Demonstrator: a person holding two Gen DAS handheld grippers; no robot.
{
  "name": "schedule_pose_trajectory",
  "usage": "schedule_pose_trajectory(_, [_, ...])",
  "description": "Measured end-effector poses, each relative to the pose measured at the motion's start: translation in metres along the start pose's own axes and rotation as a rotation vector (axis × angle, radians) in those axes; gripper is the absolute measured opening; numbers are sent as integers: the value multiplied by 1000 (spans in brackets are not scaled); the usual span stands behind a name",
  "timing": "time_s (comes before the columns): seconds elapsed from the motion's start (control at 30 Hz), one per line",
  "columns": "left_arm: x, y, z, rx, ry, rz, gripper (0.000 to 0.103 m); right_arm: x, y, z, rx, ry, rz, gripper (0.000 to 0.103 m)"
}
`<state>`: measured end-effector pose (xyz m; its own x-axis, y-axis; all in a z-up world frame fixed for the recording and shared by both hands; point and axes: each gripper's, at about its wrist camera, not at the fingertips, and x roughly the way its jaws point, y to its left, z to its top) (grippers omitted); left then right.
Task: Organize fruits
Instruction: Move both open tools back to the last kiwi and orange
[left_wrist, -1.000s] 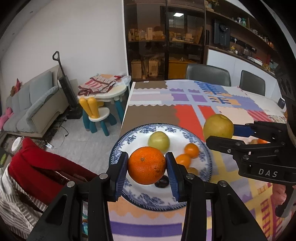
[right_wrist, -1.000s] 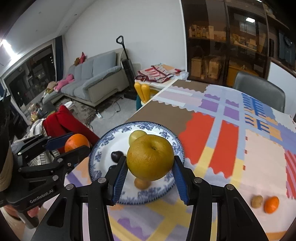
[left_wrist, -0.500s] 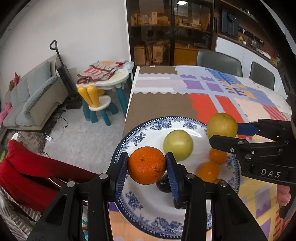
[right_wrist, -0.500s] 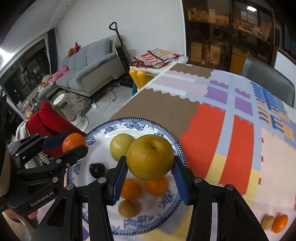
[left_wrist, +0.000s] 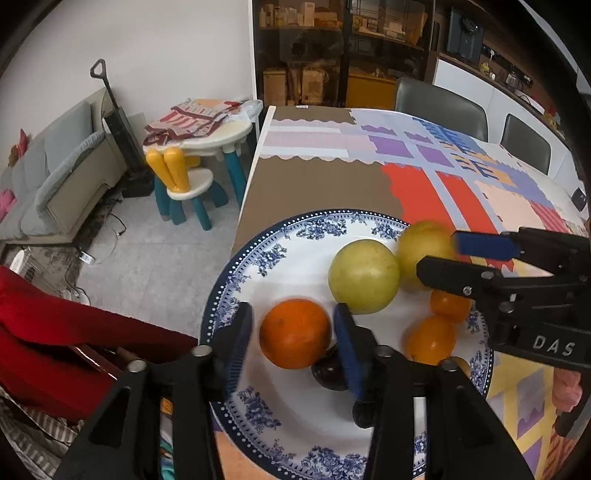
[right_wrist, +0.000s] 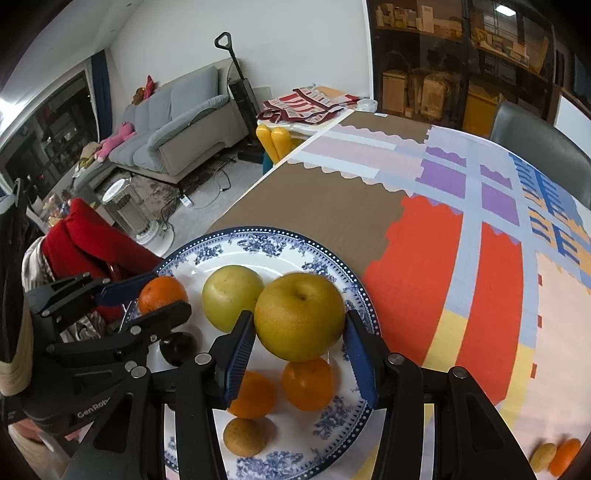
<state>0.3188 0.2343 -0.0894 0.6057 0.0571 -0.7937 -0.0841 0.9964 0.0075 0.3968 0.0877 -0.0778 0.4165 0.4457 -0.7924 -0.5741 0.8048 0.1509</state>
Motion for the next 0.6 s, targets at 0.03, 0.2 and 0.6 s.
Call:
schedule_pose_trajectory(0.03, [-4, -1, 0, 1, -13, 7, 55, -2, 0, 0, 0, -7, 2, 52])
schedule_pose_trajectory(0.2, [-27, -5, -2, -9, -47, 29, 57, -20, 1, -2, -5, -53, -12, 60])
schedule_pose_trajectory(0.6, [-110, -44, -14, 18, -189, 54, 64, -102, -3, -39, 13, -183, -54, 60])
